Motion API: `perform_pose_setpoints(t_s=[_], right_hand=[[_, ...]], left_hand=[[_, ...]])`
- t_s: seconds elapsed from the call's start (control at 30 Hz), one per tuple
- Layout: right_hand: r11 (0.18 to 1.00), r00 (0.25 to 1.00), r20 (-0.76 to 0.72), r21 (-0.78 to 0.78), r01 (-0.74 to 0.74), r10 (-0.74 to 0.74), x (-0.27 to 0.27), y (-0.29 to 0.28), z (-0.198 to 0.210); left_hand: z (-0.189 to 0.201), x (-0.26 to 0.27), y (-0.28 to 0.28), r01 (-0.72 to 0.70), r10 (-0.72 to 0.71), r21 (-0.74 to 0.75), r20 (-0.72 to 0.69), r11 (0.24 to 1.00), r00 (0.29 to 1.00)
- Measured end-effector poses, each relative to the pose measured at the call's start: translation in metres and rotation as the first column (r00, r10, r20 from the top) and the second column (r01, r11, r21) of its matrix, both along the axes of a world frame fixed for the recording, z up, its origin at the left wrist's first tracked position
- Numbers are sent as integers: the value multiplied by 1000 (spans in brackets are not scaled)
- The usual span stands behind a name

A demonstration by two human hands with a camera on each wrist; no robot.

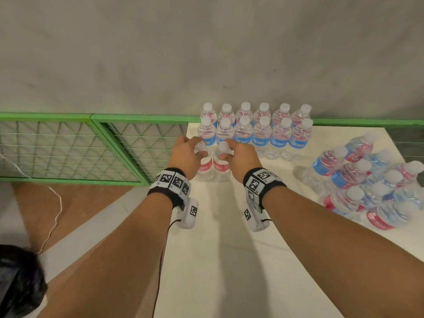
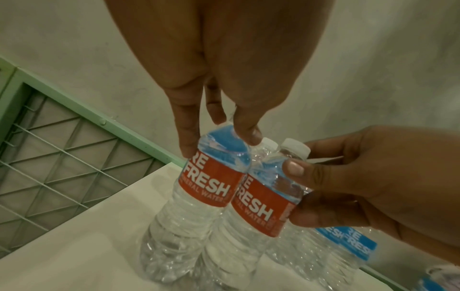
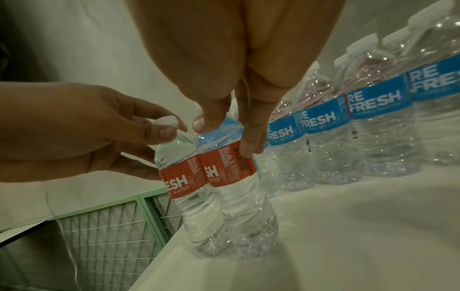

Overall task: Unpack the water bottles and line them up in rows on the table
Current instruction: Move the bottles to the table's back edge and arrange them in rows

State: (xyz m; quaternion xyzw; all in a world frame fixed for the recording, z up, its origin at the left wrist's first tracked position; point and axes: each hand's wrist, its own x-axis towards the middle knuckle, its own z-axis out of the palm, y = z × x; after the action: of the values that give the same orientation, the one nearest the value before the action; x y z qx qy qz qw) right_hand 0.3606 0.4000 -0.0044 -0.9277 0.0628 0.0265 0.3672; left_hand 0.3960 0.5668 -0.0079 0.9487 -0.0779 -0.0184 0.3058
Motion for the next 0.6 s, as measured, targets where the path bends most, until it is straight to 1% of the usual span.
perform_pose_setpoints(t_s=[0.1,0.2,0.27,0.37,0.4,0.5,0.6], right_hand=[[1000,1000,25,3,2,-2,14,-4,1],[1000,999,37,-3,3,-3,23,-6,3],[1000,1000,29,-6,-8,8,27,-8,4],[999,1000,9,-38,-26,27,31,-13,5],[998,1000,1,-49,-27,27,31,-15,7],[994,999,-9,-102,-33,32,31,-16,10],[990,999,-31,-138,-31,27,33,-12,10]], left_hand=[[0,14,-2,29,-29,-2,9,1000,1000],[1,21,-3,53,-52,-50,5,997,999],[-1,22,-2,52,-53,-119,-8,992,999],[-4,23,2,15,-29,-273,-47,962,998],[-4,24,3,18,-32,-278,-48,960,998],[-1,22,3,39,-41,-191,-5,981,999],[-4,19,-4,-69,73,-154,22,986,997]])
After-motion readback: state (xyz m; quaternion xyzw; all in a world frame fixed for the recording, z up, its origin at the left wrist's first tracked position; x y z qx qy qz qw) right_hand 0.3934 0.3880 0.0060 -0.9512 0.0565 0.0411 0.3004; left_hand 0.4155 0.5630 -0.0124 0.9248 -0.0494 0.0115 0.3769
